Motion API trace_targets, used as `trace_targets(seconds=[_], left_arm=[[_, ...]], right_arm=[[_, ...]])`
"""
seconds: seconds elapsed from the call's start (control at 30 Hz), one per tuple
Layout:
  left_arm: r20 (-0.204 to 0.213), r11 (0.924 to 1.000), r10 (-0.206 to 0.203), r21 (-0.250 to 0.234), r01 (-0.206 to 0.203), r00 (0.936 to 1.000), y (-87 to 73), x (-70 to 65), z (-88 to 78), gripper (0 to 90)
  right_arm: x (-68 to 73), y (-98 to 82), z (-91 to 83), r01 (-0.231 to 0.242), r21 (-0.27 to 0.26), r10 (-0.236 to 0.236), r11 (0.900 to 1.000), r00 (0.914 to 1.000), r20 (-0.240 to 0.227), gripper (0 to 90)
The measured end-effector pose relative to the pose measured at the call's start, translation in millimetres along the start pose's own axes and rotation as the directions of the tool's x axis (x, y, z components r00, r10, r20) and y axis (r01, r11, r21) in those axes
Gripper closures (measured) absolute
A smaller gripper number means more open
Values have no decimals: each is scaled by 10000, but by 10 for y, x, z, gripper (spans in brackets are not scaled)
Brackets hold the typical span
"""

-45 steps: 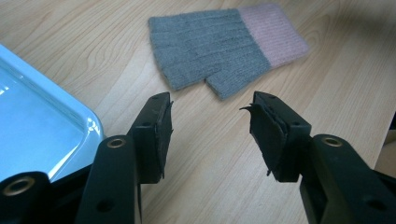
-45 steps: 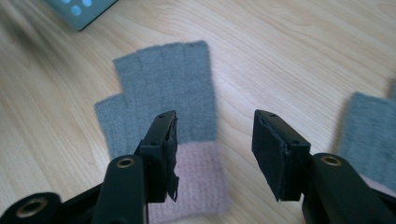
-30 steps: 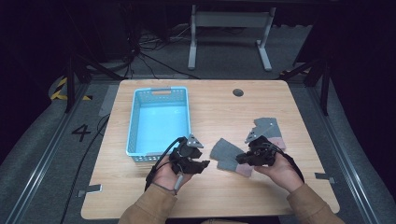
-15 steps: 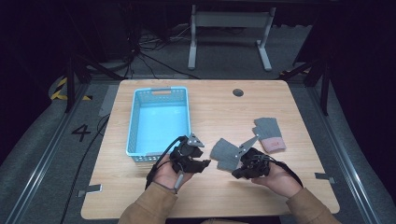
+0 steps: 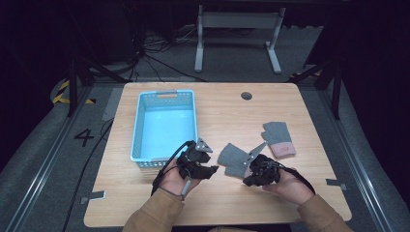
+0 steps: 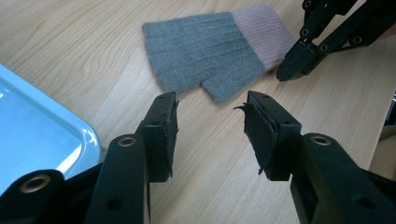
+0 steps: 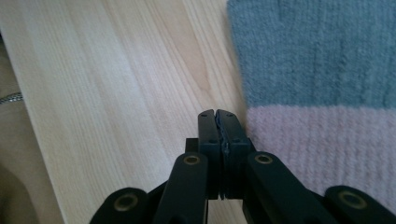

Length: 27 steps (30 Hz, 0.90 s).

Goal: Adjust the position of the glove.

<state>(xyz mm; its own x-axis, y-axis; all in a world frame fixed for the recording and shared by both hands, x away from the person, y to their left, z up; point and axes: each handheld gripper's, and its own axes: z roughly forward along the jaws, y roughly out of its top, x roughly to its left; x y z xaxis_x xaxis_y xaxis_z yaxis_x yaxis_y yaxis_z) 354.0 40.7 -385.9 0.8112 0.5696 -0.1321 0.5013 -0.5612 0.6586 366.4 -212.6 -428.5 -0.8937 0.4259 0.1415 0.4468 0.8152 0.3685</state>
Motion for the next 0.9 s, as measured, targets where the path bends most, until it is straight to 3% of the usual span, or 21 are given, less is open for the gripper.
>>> trace_targets(seconds=[0.53,0.9], left_arm=[[2,10000,-40,-49,40,10000,1,2,-3,540],[3,10000,2,-26,-2,10000,3,1,-5,540]], right_arm=[[-169,-97,-54,-716,-71,719,9974,9963,473,894],[-280,-163,-98,-932,-156,940,9955,9938,598,895]])
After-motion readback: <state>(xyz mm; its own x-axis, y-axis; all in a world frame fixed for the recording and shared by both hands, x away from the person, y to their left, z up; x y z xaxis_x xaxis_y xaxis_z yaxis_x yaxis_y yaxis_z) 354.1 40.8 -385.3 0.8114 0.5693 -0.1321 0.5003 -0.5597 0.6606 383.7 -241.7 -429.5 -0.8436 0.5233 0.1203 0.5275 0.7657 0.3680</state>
